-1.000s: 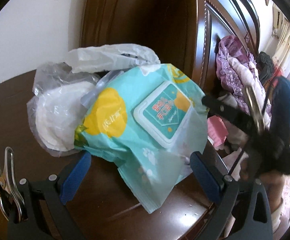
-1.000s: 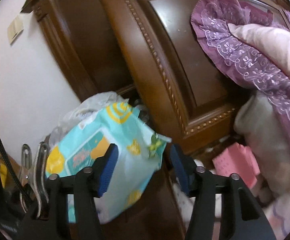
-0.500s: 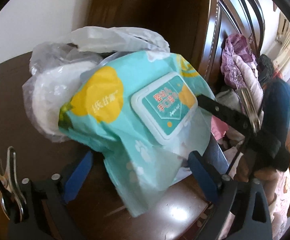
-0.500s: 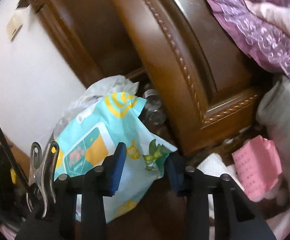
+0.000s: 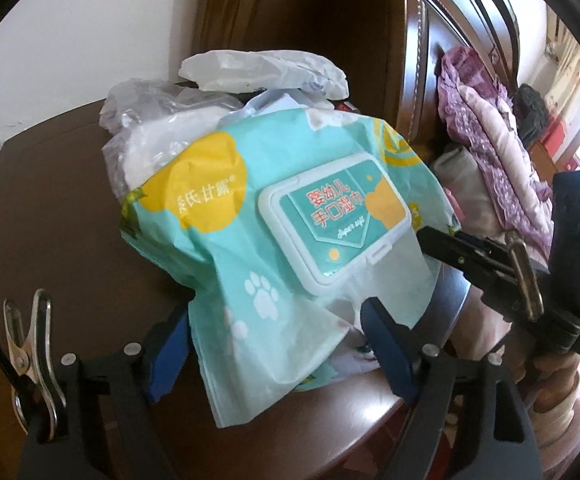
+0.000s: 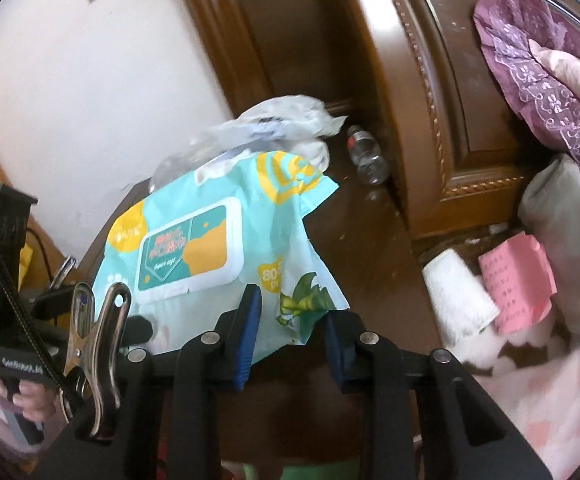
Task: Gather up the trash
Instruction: 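Move both tools onto the teal wet-wipes pack on the nightstand, then close both tools on the wet-wipes pack and lift it off the nightstand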
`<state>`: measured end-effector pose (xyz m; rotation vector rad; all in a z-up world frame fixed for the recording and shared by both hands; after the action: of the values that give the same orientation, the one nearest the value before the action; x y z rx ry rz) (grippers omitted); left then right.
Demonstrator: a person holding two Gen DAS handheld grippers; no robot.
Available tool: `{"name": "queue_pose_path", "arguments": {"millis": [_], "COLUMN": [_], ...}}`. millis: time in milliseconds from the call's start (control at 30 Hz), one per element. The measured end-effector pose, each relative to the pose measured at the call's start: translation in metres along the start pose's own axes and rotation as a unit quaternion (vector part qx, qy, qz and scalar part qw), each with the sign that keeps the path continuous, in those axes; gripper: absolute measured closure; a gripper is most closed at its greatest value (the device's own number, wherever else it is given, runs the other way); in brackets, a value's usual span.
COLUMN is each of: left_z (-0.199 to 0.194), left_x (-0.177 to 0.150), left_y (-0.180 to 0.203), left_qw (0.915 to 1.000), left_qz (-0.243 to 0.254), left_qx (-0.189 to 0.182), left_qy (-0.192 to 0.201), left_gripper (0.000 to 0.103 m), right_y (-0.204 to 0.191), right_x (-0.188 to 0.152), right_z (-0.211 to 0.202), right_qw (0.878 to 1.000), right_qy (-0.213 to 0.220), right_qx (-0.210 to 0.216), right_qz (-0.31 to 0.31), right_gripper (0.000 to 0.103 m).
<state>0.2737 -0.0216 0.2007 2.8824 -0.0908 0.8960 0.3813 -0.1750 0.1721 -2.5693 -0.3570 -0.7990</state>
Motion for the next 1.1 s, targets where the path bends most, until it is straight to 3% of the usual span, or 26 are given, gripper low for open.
{"name": "queue_pose_path", "arguments": {"millis": [300,433,467,833,1000,1100], "left_z": [-0.026,-0.042,-0.044,-0.023,-0.012,-0.009], "left_x": [-0.015,-0.015,-0.014,-0.009,-0.012,-0.012], "left_y": [-0.009,-0.014,-0.015,-0.05,-0.061,-0.065], "left_qw": [0.9998,0.9986,0.9984,0.9962,0.9973,0.9977], "left_qz": [0.013,0.015,0.015,-0.015,-0.036,-0.045], "left_qx": [0.005,0.032,0.035,0.081,0.056,0.039], "left_qy": [0.014,0.039,0.043,0.031,0.029,0.032], "left_gripper": [0.02,0.02,0.02,0.02,0.02,0.02], "right_y": [-0.018,-0.029,-0.031,-0.018,-0.009,0.0], "right_x": [-0.027,-0.022,-0.019,-0.009,-0.013,-0.013], "right_z": [-0.022,-0.031,-0.031,0.002,0.014,0.016], "right_qw": [0.999,0.998,0.998,0.999,0.999,0.998], "right_qy": [-0.002,0.032,0.044,0.022,0.011,0.012], "right_qx": [0.001,-0.014,-0.014,-0.026,-0.02,-0.008], "right_qz": [-0.036,-0.048,-0.05,0.012,0.037,0.063], "right_gripper": [0.069,0.036,0.034,0.034,0.034,0.04]}}
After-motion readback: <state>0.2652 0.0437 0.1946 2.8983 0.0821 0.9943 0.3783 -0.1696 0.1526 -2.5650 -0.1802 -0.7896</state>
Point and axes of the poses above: each gripper's, at about its wrist camera, not at the fingertips, and z roughly the way its jaws point, y to its right, x to its top, the point moved 1 cm from there along z, roughly the way its jaws point, and after that the axes turned 15 degrees about z, right-handed, at the moved point
